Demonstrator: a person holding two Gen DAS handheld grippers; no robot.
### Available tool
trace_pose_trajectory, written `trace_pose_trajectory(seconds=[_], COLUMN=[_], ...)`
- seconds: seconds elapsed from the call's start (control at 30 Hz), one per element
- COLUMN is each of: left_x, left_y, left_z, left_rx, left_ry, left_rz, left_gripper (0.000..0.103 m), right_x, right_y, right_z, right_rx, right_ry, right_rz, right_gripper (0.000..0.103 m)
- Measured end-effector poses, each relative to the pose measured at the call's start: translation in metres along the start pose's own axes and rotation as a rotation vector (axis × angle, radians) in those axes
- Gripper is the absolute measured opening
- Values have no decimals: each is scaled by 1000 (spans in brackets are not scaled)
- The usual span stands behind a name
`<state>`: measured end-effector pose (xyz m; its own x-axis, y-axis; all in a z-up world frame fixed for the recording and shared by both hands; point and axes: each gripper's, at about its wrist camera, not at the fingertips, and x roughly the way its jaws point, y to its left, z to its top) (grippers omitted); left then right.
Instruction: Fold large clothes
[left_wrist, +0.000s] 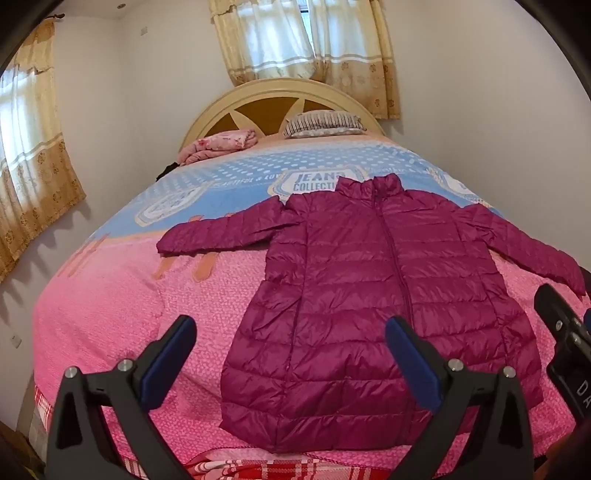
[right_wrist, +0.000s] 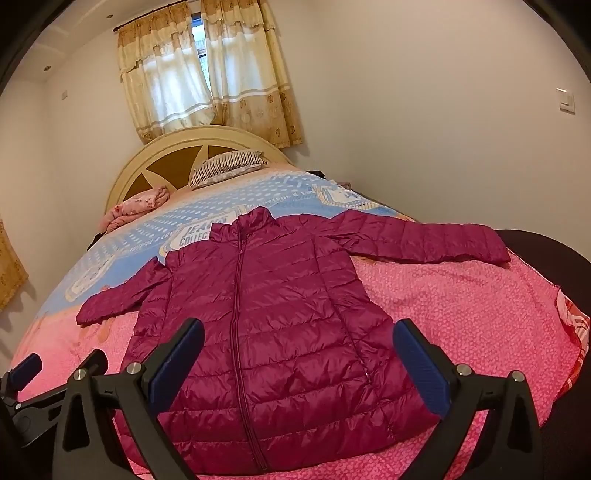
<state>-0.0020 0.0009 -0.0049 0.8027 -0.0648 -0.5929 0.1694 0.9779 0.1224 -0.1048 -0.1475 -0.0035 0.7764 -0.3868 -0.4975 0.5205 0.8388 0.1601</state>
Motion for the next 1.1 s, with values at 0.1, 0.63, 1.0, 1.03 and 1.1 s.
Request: trace_pose_trajectory(seconds=[0.1,0.63,1.0,1.03,1.1], left_x=[0,-2,-3,-3,-3], left_y=[-3,-5,-5,-6,-6], left_z=[-2,-3,-2,-2,-2], left_rx=[9,12,9,9,9], left_ry=[-1,-2,0,1,2], left_rz=[-1,-3,-6,-7,-7], left_gripper=[103,103,103,103,103], right_x=[1,-1,0,0,0], right_y=[0,1,0,0,0], right_z=[0,0,-1,-1,0], right_rx=[-1,0,0,1,1], right_ry=[8,10,11,11,13], right_rz=[-2,-1,-1,-1,-1], right_gripper=[102,102,102,102,102])
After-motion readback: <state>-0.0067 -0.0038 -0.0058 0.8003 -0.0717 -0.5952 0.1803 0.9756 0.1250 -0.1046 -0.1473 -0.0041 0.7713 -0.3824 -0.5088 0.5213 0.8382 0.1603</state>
